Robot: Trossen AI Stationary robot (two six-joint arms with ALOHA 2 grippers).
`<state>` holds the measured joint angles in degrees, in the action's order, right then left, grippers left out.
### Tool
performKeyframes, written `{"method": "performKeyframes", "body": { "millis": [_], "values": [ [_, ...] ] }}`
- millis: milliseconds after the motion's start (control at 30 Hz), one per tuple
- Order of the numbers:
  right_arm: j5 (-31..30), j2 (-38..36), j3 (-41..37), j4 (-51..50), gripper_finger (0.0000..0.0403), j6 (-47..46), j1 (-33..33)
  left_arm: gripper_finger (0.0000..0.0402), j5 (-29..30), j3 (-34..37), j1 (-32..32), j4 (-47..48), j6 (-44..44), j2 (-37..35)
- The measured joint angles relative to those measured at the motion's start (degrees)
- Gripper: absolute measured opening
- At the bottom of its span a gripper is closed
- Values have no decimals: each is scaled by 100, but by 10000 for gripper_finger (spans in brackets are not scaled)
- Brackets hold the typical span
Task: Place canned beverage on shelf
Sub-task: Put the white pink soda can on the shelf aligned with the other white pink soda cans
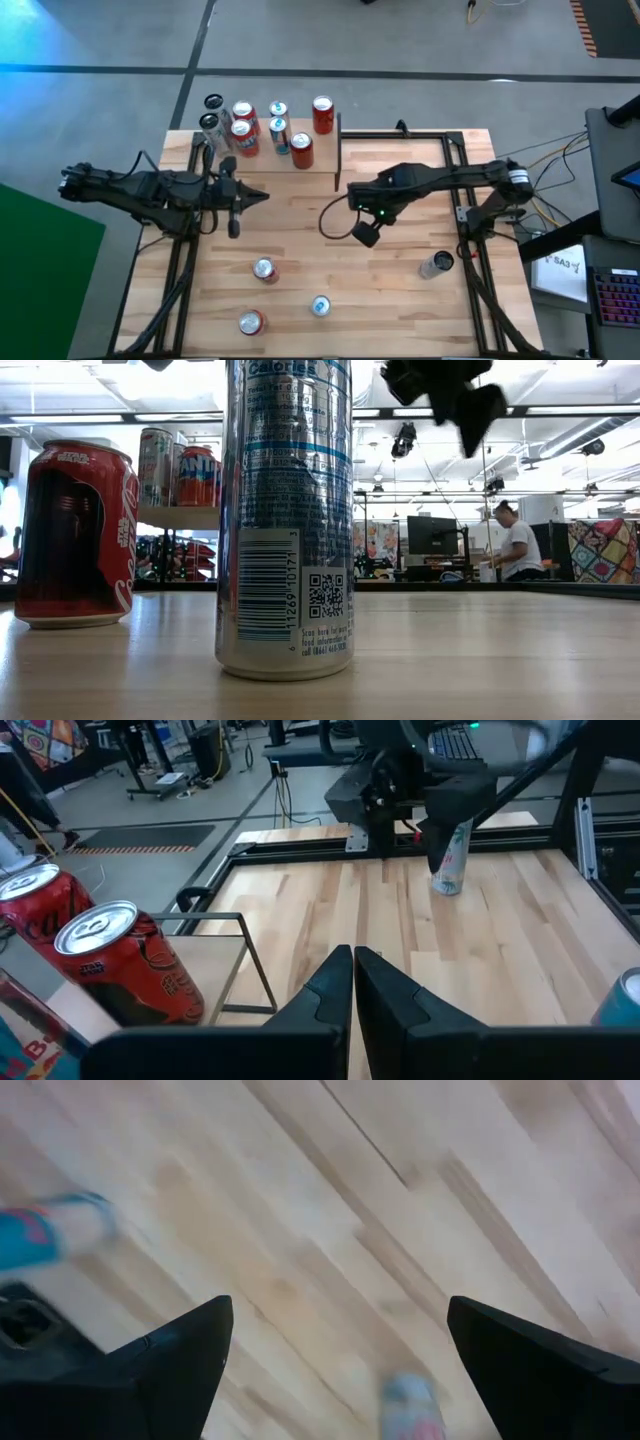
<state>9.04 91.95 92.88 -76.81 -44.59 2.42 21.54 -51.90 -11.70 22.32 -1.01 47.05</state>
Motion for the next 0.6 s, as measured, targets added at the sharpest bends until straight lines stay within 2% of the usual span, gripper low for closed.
{"method": "performKeyframes", "body": {
  "millis": [200,333,600],
  "values": [
    [0,283,491,-1315,359,-479,179,0,0,2,0,8,-96,-23],
    [194,99,492,-1292,359,-890,382,0,0,2,0,-83,-101,-92],
    [140,-557,241,-1323,359,-2060,930,0,0,2,0,-589,-161,-413]
  ]
}}
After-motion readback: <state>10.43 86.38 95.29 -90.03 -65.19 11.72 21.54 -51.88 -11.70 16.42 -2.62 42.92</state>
